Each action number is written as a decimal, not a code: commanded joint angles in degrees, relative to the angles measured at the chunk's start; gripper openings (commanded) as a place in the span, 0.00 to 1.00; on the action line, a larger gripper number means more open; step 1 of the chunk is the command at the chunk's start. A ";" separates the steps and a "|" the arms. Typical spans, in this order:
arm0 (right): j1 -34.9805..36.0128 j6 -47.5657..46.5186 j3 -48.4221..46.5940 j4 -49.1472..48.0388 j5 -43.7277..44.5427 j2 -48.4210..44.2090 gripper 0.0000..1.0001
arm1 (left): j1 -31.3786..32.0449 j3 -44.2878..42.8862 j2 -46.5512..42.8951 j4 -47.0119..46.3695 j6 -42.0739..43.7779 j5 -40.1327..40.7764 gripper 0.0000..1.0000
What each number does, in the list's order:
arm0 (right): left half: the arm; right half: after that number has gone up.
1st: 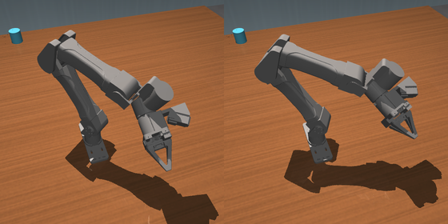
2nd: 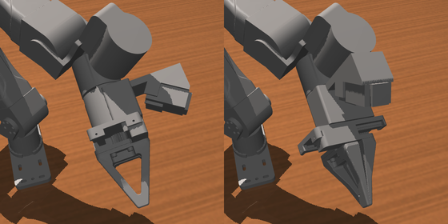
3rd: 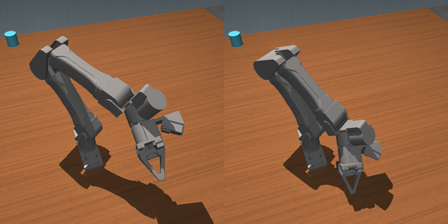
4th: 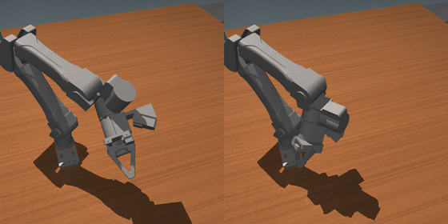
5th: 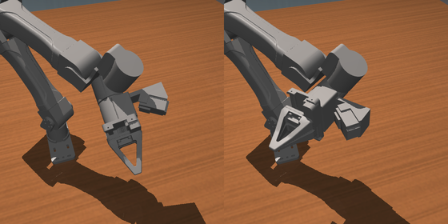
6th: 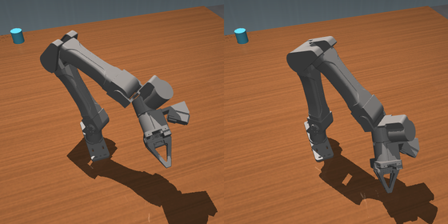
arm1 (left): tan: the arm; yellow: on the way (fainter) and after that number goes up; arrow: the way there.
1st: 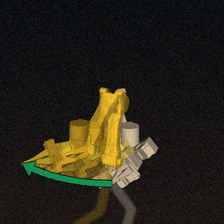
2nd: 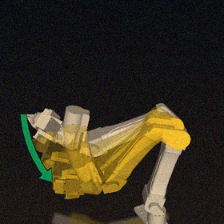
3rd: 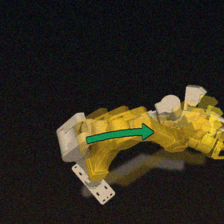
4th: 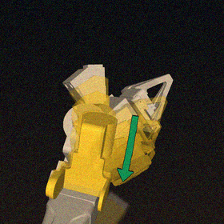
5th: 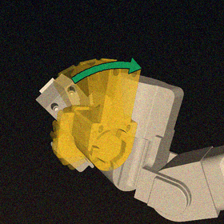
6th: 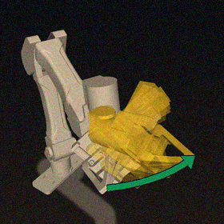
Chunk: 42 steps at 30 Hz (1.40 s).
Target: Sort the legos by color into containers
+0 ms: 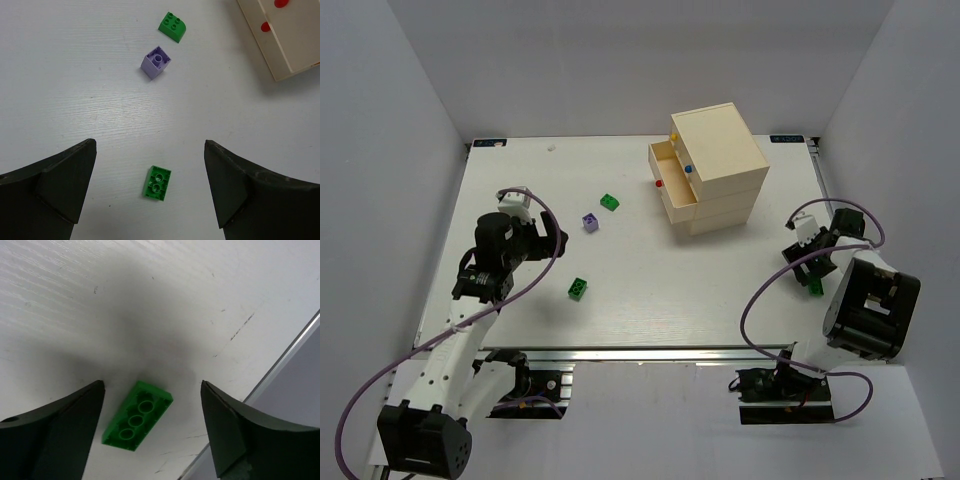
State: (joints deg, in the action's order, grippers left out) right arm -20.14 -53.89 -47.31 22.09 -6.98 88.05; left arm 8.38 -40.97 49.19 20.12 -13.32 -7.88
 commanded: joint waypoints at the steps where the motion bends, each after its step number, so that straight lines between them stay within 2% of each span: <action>1: -0.07 7.38 4.41 0.25 0.12 -1.73 0.88 | 0.14 0.10 -0.06 -0.17 0.49 0.32 0.98; 4: -0.33 12.47 4.59 -0.03 1.36 -2.27 0.89 | 0.14 0.01 0.47 -0.26 0.40 0.32 0.98; 7: -1.04 14.24 5.91 2.87 -2.24 -3.67 0.88 | 0.14 0.10 0.64 -0.34 0.49 0.15 0.98; 11: -1.65 14.86 8.55 2.53 -1.99 -5.70 0.86 | 0.14 0.19 0.65 -0.26 0.40 0.06 0.98; 19: -4.47 16.45 7.76 0.68 -1.19 -2.88 0.85 | 0.14 0.28 0.65 -0.26 0.40 -0.21 0.98; 27: -5.96 14.52 12.24 -0.02 0.30 -6.57 0.82 | 0.14 0.28 1.26 -0.52 0.49 -0.56 0.98; 28: -6.14 14.25 12.68 -0.37 0.56 -6.75 0.80 | 0.14 0.28 1.35 -0.52 0.40 -0.65 0.98; 32: -6.84 13.72 14.00 -0.99 1.18 -7.10 0.61 | 0.14 0.37 1.44 -0.52 0.49 -0.82 0.98; 36: -7.46 13.20 14.79 -1.61 1.18 -6.93 0.49 | 0.14 0.37 1.87 -0.52 0.40 -0.82 0.98; 40: -7.90 12.23 14.44 -1.17 -0.92 -6.93 0.38 | 0.14 0.45 2.05 -0.43 0.40 -0.91 0.98; 42: -7.90 10.57 13.83 0.66 -2.94 -7.80 0.29 | 0.14 0.45 2.23 -0.43 0.23 -1.00 0.98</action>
State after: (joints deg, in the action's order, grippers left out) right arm -27.53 -39.68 -36.21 16.62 -11.97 78.54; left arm 8.36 -40.95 51.35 20.10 -13.34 -8.16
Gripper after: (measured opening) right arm 0.417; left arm 0.976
